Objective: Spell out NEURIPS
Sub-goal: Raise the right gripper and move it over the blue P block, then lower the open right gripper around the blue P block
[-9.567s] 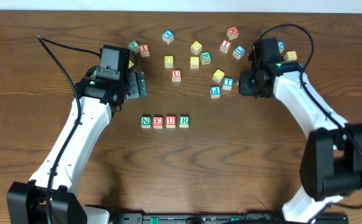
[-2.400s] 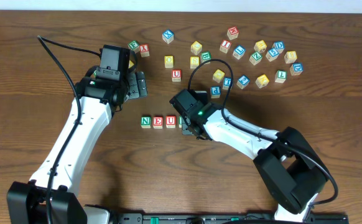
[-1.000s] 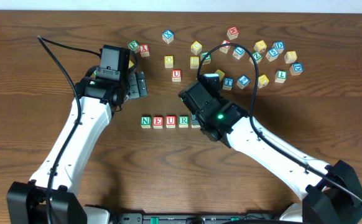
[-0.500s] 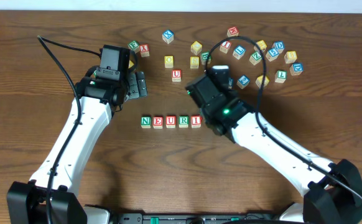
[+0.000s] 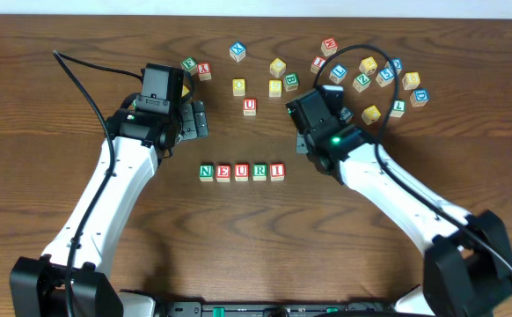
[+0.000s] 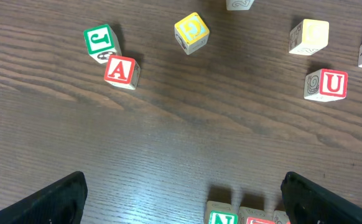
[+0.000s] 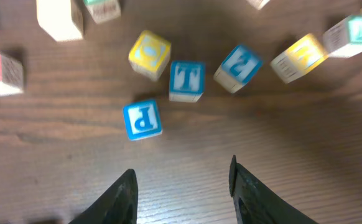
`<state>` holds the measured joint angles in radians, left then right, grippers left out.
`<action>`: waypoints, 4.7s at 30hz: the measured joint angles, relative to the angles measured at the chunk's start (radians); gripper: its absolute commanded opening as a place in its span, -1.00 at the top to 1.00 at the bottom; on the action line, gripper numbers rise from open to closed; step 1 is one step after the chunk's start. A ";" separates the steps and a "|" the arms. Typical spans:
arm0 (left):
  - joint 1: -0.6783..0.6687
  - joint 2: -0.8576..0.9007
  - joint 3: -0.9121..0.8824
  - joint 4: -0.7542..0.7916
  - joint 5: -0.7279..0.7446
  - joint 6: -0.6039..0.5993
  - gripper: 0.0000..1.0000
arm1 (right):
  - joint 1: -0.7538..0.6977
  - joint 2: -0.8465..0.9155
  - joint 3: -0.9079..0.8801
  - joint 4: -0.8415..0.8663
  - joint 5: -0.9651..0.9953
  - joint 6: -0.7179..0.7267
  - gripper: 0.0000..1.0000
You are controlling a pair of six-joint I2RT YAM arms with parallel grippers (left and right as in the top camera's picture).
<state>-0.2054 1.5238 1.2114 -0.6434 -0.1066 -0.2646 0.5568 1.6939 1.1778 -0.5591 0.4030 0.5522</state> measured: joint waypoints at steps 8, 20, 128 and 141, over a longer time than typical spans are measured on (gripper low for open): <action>0.000 0.000 0.000 0.000 0.000 0.000 -0.96 | 0.000 0.079 0.000 0.000 -0.090 0.011 -0.15; 0.000 0.000 0.000 0.000 0.000 0.000 -0.96 | -0.055 0.079 0.000 0.057 -0.188 0.013 -0.19; 0.000 0.000 0.000 0.000 0.000 0.000 -0.96 | -0.098 0.255 0.001 0.283 -0.249 -0.182 0.42; 0.000 0.000 0.000 0.000 0.000 0.000 -0.96 | -0.098 0.255 0.005 0.255 -0.246 -0.198 0.60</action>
<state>-0.2054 1.5238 1.2114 -0.6434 -0.1066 -0.2646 0.4583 1.9488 1.1828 -0.3042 0.1566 0.3542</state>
